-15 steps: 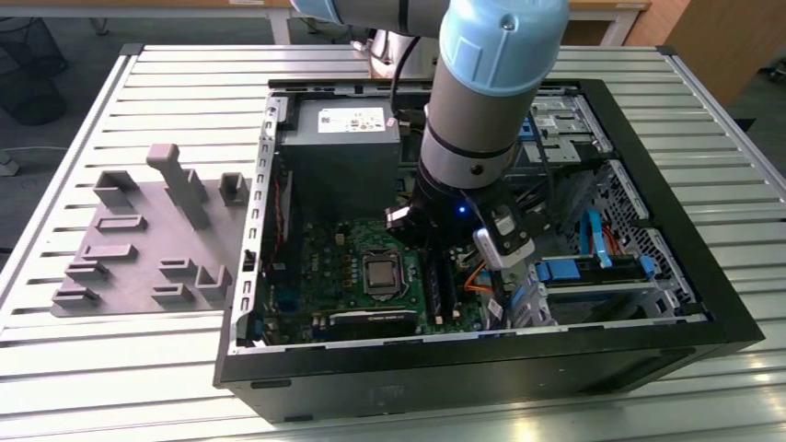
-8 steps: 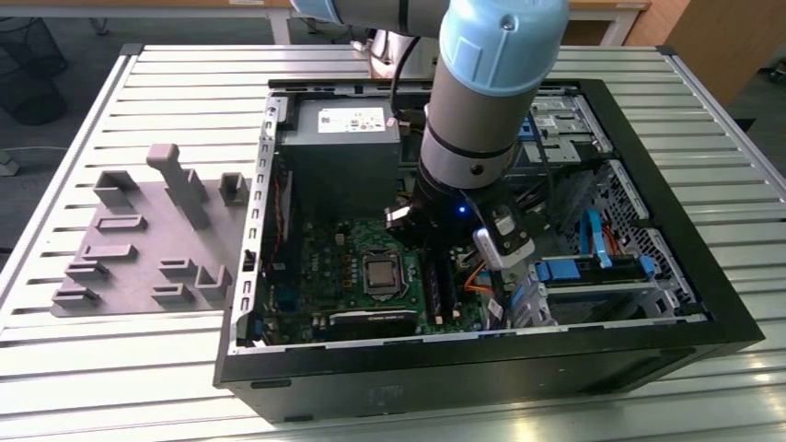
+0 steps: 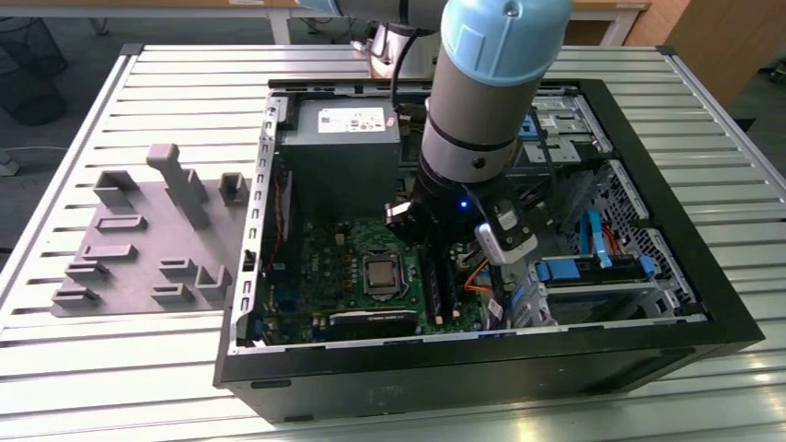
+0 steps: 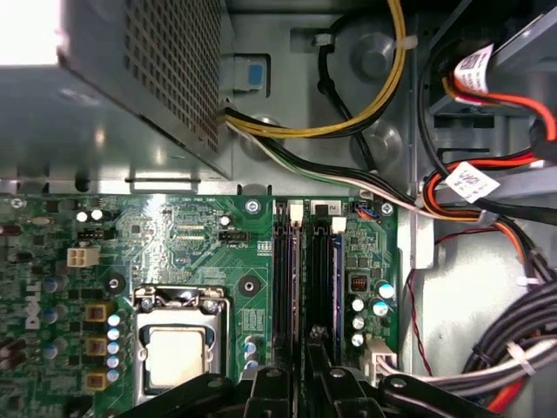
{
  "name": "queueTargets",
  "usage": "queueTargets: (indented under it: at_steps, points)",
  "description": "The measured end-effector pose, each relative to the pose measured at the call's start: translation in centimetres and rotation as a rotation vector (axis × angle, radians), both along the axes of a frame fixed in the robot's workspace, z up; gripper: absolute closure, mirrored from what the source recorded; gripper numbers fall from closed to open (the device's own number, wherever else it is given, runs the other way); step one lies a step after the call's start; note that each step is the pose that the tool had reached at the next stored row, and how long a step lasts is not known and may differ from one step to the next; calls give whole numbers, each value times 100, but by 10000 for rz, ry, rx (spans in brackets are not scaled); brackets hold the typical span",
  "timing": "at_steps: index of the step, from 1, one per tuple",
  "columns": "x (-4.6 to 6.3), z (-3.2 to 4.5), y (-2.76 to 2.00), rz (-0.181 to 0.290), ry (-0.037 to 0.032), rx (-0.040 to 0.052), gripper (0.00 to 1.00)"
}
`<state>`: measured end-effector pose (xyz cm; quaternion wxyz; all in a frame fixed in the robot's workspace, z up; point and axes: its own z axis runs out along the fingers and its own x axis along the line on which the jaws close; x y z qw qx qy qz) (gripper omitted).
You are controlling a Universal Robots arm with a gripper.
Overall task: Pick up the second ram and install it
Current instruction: 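Insert the second ram into the second slot, then press down the second ram until it locks into place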
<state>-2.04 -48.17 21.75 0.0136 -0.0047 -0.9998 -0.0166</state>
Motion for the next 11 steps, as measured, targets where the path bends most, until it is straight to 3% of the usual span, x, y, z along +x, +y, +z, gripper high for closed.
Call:
queueTargets:
  at_steps: [8, 9, 11]
  points:
    - [0, 118, 0, -1, 18, 0, 80]
    - [0, 127, 0, 0, 18, 0, 87]
    - [0, 132, 1, 0, 18, 4, 89]
